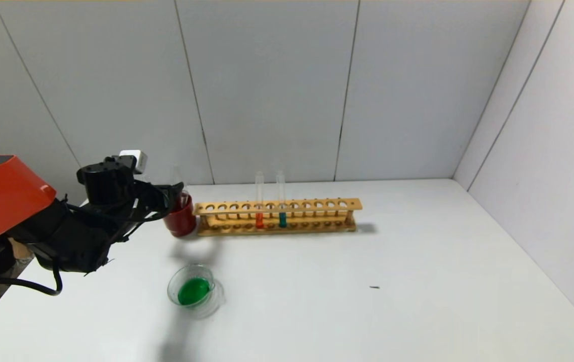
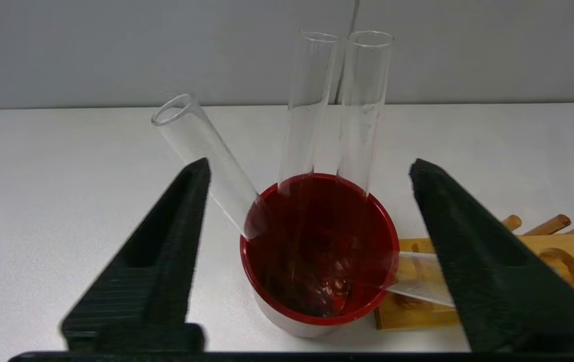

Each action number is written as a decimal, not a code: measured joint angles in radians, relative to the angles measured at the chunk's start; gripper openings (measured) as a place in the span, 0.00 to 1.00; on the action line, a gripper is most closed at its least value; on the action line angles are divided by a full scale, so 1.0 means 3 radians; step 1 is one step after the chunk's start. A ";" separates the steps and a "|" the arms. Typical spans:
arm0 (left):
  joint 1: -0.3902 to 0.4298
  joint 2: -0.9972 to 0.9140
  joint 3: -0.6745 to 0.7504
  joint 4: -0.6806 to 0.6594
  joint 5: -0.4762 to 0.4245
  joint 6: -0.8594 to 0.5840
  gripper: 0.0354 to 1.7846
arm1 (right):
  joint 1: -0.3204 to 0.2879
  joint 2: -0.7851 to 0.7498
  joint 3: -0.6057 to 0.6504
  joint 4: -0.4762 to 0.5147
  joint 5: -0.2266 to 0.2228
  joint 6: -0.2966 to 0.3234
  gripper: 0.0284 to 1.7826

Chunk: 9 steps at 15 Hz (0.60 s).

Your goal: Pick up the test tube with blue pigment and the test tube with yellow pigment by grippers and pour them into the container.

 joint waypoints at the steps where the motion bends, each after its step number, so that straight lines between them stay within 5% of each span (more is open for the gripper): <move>1: 0.0000 -0.0005 -0.0026 0.0013 0.0000 0.0001 0.87 | 0.0000 0.0000 0.0000 0.0000 0.0001 0.0000 0.98; 4: -0.0001 -0.0067 -0.0143 0.0098 0.0000 0.0020 0.97 | 0.0000 0.0000 0.0000 -0.0001 0.0001 0.0000 0.98; 9: 0.0000 -0.0574 -0.0523 0.0851 0.0004 0.0061 0.97 | 0.0000 0.0000 0.0000 0.0000 0.0001 0.0000 0.98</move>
